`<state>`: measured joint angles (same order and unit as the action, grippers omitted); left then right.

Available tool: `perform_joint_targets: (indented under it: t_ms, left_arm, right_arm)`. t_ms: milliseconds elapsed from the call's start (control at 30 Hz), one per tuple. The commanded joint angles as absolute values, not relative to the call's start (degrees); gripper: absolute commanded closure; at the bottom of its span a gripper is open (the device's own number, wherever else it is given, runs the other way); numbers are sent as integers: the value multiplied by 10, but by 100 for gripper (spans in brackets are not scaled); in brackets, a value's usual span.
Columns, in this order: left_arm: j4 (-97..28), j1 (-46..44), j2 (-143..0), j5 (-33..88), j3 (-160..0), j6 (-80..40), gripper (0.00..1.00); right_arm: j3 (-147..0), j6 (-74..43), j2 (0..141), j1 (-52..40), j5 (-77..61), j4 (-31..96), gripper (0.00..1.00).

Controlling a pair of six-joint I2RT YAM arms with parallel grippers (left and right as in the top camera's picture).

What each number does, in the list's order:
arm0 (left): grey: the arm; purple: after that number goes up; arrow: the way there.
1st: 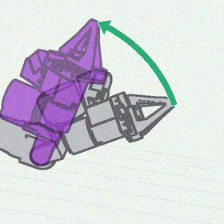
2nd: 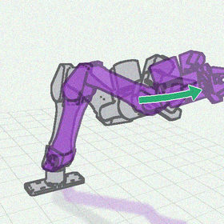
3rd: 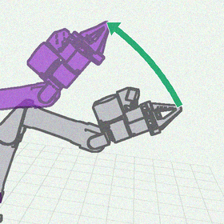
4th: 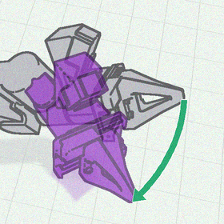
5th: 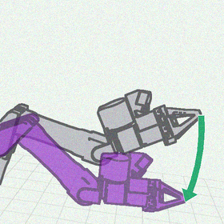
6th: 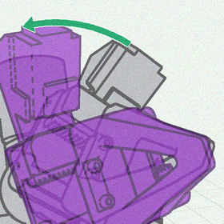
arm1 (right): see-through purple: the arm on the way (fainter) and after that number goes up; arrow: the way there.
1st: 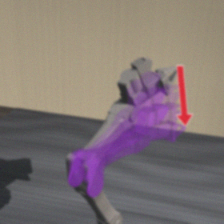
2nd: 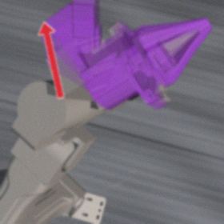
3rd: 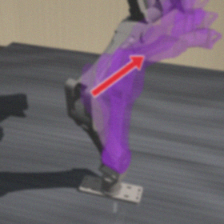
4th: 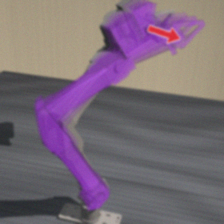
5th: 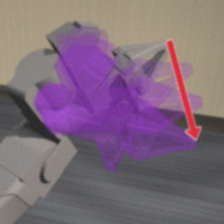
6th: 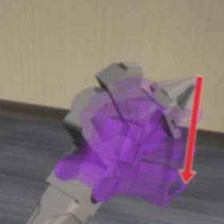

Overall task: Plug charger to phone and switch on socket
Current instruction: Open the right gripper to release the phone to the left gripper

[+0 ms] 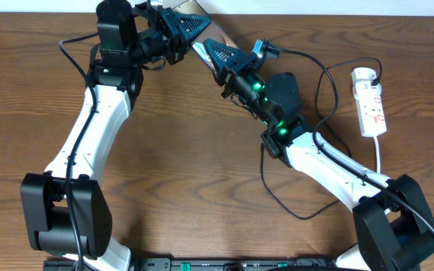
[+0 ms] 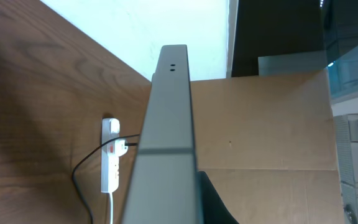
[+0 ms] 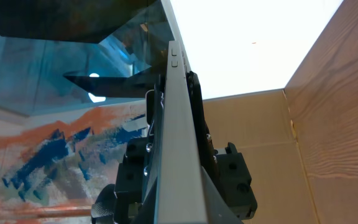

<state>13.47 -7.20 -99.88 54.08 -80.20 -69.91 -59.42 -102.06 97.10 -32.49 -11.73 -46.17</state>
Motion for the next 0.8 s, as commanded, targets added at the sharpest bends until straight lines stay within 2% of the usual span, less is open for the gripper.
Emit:
perform_joint_targets:
  t_ms: [0, 133, 367, 767]
  left_arm:
    - [147, -79, -992, 546, -807, -689, 93]
    - [147, -79, -992, 546, -807, -689, 93]
    - [147, -79, -992, 546, -807, -689, 92]
    - [147, -79, -992, 546, -807, -689, 93]
  right_arm:
    - [-603, -1011, 967, -342, -151, -454, 99]
    - [-603, -1011, 967, -342, -151, -454, 98]
    - [-603, -1011, 967, -342, -151, -454, 82]
    - [-603, -1011, 967, -342, -149, -449, 80]
